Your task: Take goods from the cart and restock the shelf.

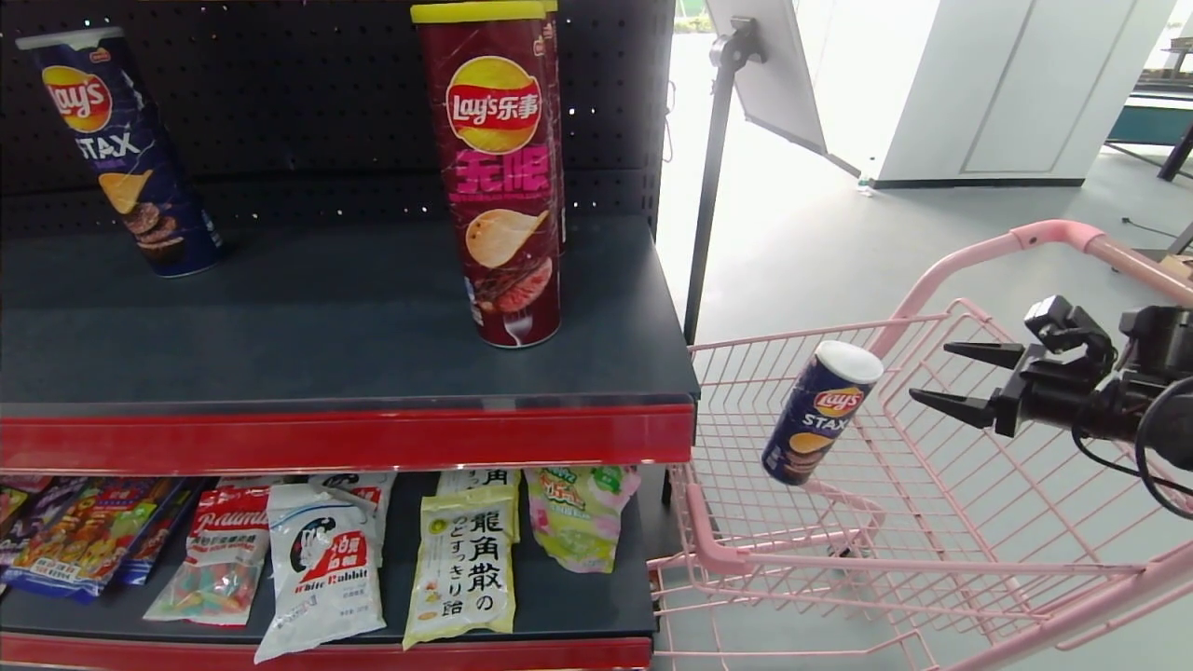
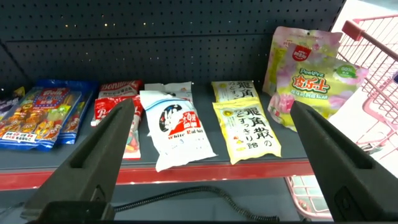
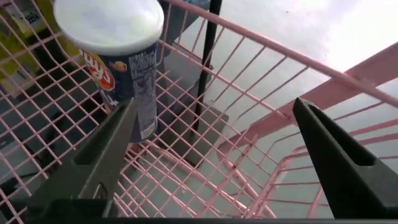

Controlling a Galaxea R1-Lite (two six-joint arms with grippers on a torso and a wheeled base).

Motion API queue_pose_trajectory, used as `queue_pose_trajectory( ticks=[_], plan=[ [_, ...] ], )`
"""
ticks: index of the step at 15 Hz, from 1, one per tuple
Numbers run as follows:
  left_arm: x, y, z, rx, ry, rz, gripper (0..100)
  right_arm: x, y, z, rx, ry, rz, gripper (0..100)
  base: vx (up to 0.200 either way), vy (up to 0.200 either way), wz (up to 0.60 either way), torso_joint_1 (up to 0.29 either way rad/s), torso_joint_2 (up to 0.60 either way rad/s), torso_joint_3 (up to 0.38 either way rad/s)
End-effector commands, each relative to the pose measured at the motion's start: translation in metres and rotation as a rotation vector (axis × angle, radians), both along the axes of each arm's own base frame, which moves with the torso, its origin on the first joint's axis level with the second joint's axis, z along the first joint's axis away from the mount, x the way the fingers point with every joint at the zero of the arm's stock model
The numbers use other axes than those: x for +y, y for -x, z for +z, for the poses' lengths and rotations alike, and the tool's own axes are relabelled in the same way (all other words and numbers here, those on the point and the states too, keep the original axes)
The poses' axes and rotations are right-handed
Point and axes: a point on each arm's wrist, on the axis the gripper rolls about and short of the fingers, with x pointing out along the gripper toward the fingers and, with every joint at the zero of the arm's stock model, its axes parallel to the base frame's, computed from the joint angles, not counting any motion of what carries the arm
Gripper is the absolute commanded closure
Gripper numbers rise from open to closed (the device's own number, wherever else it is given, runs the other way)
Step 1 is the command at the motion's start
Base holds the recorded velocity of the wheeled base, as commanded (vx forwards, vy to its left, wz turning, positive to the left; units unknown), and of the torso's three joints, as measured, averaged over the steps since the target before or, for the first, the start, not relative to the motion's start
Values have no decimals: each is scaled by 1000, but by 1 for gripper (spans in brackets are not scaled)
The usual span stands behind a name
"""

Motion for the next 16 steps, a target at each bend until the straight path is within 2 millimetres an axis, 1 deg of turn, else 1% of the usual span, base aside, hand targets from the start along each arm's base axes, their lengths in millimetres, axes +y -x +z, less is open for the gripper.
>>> queue_pose_trajectory(
  ticks=[1,5,9,10,11,13,14,16],
  plan=[
    [0,0,0,1,0,-1,0,-2,-8,-32,69,-23,10,0,0,0,0,0,0,0],
    [0,0,0,1,0,-1,0,17,-17,-48,99,-39,88,0,0,0,0,0,0,0],
    [0,0,0,1,0,-1,0,39,-28,-70,142,-48,153,0,0,0,0,0,0,0],
    [0,0,0,1,1,1,0,41,-30,-72,143,-48,160,0,0,0,0,0,0,0],
    [0,0,0,1,0,-1,0,47,-36,-78,149,-49,178,0,0,0,0,0,0,0],
    [0,0,0,3,1,-1,0,52,-43,-85,154,-56,198,0,0,0,0,0,0,0],
    [0,0,0,1,1,-1,0,56,-48,-92,163,-63,215,0,0,0,0,0,0,0],
    [0,0,0,1,0,1,0,63,-57,-100,161,-69,249,0,0,0,0,0,0,0]
  ],
)
